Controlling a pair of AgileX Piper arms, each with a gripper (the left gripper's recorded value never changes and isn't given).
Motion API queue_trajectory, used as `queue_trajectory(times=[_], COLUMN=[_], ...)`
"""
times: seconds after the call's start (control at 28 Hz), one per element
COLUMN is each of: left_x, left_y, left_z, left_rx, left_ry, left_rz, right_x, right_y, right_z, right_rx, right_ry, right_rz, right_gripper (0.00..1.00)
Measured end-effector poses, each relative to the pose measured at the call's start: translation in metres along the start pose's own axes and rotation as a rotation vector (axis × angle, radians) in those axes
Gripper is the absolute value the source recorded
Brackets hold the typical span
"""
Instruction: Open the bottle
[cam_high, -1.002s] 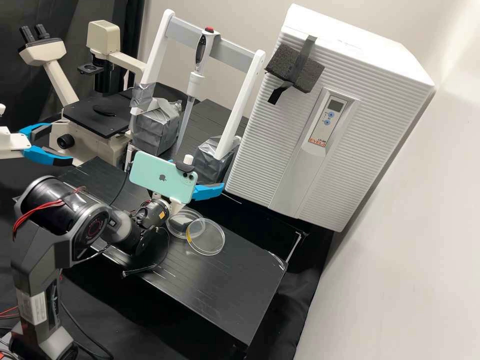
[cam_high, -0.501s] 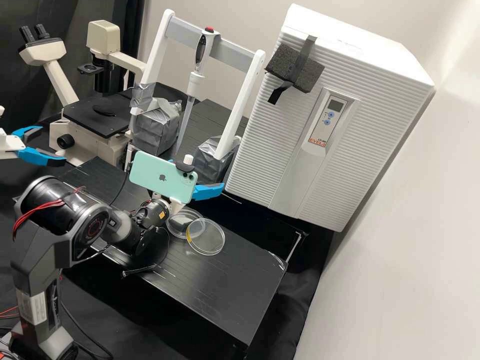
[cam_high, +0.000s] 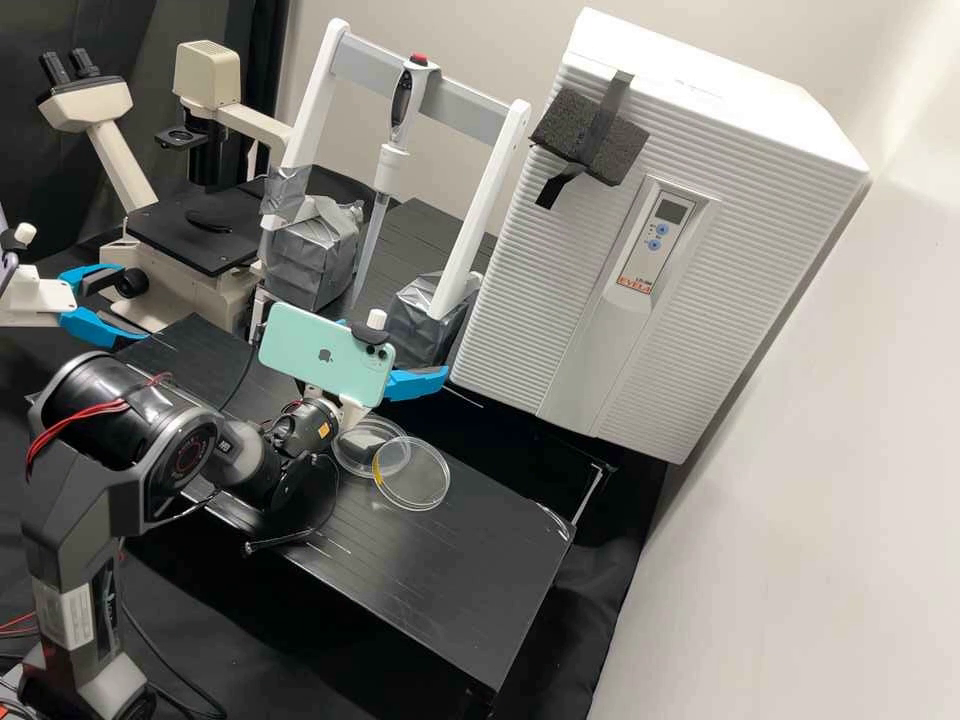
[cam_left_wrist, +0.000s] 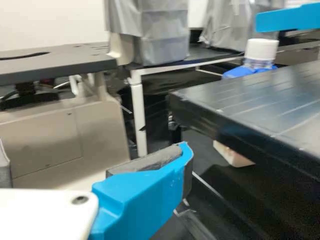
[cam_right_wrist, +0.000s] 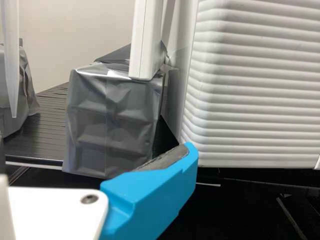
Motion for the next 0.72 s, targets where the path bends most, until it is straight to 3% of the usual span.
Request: queue_trajectory(times=[0.21,0.36,0.72], left_x=[0.0015,0.0024,0.0043], left_y=[-0.002,-0.009,-0.018], left_z=[0.003,0.003,0.001], left_rx=[0.024,0.001,-0.021], left_ry=[-0.049,-0.068,-0.066], left_rz=[-0.020,-0.044,-0.070], right_x=[0.000,0.000,0.000], right_y=[0.000,0.000,0.000], right_z=[0.000,0.000,0.000], right_rx=[0.000,0.000,0.000], right_ry=[0.000,0.000,0.000], right_rz=[0.000,0.000,0.000], right_gripper=[1.00,1.00,1.00])
